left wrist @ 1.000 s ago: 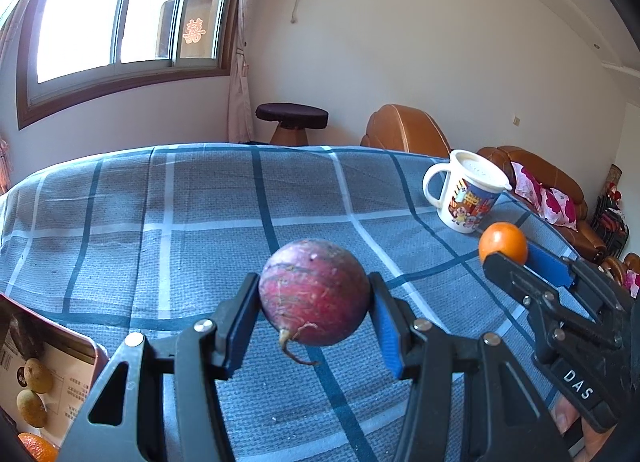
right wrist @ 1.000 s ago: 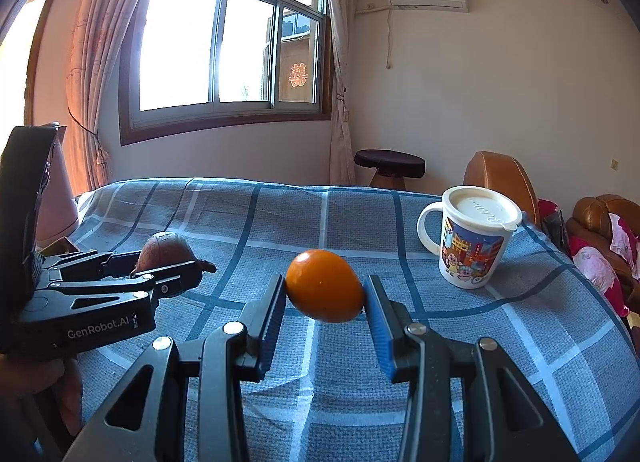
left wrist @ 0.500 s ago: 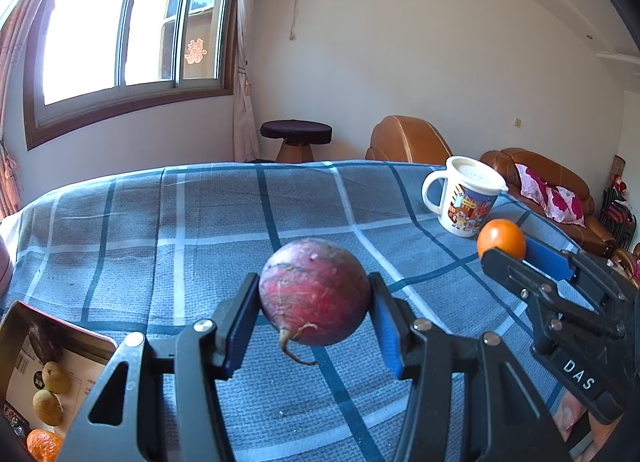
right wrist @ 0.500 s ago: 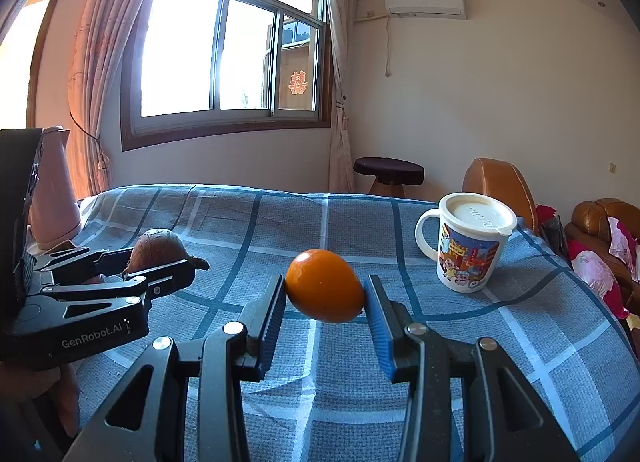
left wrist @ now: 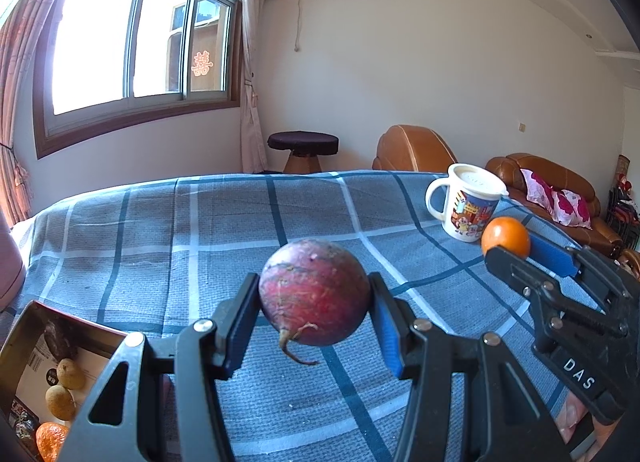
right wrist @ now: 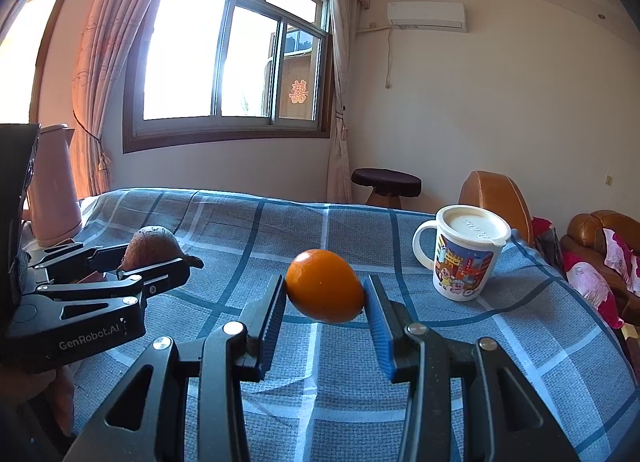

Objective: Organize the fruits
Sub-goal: 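Lift and carry the red-purple fruit toward the tin with left tool while right tool carries the orange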

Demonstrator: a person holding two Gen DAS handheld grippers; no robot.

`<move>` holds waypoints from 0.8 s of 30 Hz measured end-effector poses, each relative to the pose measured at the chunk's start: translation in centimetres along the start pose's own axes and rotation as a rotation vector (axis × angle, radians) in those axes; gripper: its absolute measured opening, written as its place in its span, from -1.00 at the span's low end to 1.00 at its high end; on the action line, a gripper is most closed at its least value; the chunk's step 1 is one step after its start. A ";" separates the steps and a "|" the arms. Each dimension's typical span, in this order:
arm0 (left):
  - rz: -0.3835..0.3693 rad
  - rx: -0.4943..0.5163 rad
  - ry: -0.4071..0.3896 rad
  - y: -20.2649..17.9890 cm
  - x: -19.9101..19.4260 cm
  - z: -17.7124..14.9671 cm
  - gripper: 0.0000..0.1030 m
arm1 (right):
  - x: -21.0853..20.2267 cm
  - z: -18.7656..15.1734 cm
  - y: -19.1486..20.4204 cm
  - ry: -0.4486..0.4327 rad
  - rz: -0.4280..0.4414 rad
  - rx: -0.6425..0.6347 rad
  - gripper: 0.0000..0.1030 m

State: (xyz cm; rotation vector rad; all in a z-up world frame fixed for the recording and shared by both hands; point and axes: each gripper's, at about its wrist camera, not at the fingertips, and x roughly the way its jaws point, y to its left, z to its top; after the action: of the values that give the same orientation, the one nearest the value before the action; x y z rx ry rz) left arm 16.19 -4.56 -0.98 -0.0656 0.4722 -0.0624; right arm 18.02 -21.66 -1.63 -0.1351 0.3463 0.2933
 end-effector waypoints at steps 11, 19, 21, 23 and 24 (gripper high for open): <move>0.040 0.011 -0.042 -0.1 -1.3 -0.2 0.07 | -0.8 0.0 0.7 -0.031 -0.009 -0.028 -0.18; 0.047 0.005 -0.050 0.2 -1.8 -0.4 0.07 | -1.6 -0.1 1.5 -0.063 0.000 -0.052 -0.18; 0.047 0.006 -0.049 0.2 -1.8 -0.4 0.07 | -1.8 -0.1 1.8 -0.073 0.003 -0.061 -0.18; 0.048 0.009 -0.049 0.3 -2.0 -0.6 0.07 | -2.0 -0.1 1.9 -0.076 0.007 -0.065 -0.18; 0.048 0.011 -0.045 0.3 -2.1 -0.6 0.07 | -2.1 -0.1 1.9 -0.079 0.008 -0.065 -0.18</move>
State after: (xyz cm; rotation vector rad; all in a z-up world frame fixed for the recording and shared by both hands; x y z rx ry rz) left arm 14.01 -4.15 -0.59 -0.0450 0.4279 -0.0165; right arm 15.46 -20.40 -1.16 -0.1852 0.2591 0.3169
